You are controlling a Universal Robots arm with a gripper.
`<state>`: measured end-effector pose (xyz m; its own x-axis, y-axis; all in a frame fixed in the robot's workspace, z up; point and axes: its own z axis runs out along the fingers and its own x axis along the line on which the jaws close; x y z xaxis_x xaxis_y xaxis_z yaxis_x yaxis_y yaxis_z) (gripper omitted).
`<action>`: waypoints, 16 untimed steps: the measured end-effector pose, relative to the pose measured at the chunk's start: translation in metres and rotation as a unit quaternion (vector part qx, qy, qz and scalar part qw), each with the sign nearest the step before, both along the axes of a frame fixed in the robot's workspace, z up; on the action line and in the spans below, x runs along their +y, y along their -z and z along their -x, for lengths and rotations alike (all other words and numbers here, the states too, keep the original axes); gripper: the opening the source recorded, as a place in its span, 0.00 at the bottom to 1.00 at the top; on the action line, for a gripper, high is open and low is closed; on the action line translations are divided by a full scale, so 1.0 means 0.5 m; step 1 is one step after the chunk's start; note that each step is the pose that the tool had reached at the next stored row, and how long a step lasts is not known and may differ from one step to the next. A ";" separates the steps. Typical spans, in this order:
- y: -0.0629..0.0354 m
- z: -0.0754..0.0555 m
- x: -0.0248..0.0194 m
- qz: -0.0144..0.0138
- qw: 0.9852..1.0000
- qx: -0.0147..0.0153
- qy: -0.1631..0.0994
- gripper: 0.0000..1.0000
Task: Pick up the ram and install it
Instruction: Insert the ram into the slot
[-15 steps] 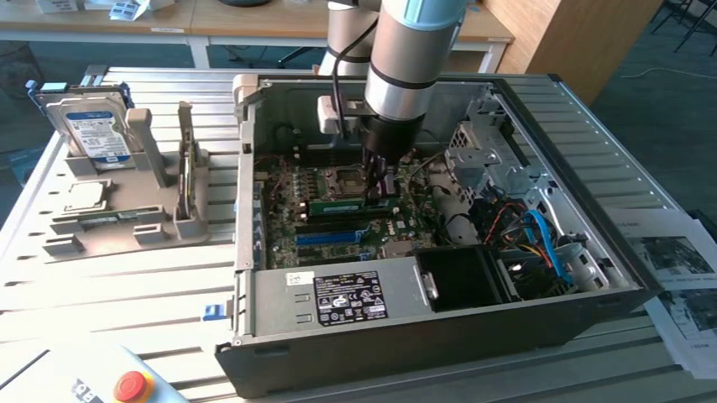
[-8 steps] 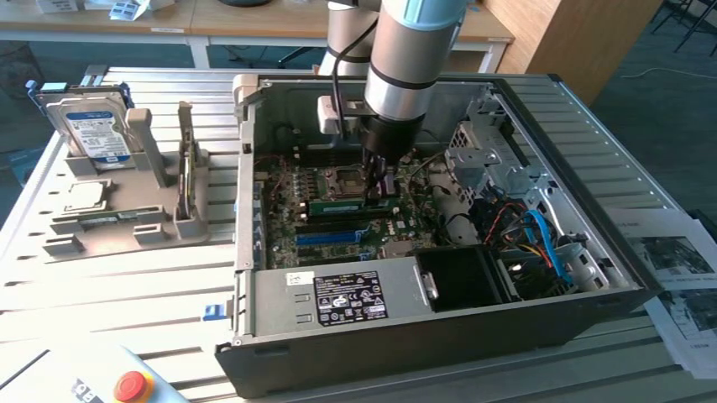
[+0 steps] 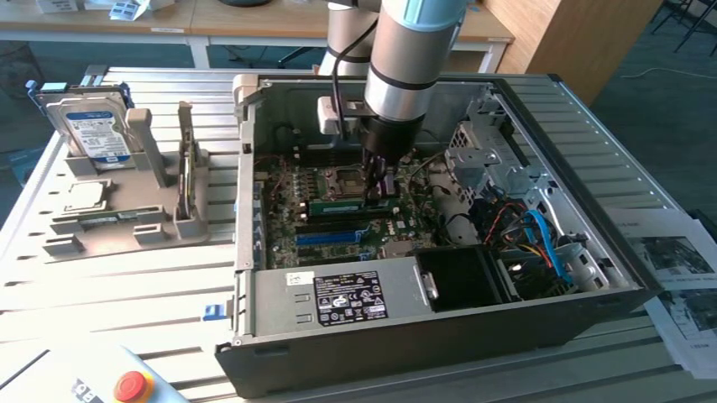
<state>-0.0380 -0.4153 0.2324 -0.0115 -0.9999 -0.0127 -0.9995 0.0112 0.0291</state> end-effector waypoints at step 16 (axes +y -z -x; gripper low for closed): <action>0.001 0.003 -0.0001 0.000 1.000 0.000 0.002 0.12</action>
<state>-0.0396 -0.4153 0.2319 -0.0147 -0.9998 -0.0127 -0.9995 0.0144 0.0291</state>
